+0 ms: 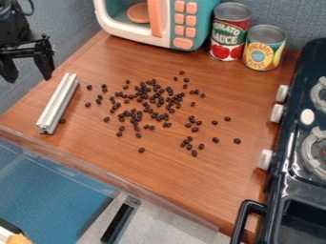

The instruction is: Sweep into pile

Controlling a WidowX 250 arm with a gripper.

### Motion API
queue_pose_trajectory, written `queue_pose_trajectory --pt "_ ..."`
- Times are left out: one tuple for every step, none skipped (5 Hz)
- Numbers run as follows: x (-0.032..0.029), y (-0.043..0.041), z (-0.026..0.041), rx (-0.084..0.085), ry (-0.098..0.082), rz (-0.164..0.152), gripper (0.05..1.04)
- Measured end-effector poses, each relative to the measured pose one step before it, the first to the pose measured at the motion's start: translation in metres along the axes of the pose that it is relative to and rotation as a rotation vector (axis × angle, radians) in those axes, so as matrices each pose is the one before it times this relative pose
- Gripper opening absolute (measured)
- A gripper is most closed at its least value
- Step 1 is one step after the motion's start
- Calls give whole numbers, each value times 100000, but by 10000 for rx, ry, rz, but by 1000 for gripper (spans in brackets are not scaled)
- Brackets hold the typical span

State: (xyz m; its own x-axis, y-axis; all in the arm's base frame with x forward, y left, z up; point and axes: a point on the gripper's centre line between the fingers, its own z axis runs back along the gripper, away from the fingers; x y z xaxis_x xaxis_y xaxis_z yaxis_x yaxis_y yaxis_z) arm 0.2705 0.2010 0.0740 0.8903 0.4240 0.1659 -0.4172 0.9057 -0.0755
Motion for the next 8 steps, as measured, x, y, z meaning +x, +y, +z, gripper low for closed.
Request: queue_pose_trajectory --pt "-531 -57 -1039 -76 313 73 999" --pt "-754 -833 -1227 20 17 23 999" --pt "-504 -1179 -925 -43 -38 42 999" --pt "-6 -626 -373 13 -115 -60 999" --pt "198 -812 -325 28 -164 -85 999" --pt "682 -86 181 168 -261 60 999" --pt "397 124 -873 600 -102 84 999" --pt "177 644 -1344 1448 -52 143 999"
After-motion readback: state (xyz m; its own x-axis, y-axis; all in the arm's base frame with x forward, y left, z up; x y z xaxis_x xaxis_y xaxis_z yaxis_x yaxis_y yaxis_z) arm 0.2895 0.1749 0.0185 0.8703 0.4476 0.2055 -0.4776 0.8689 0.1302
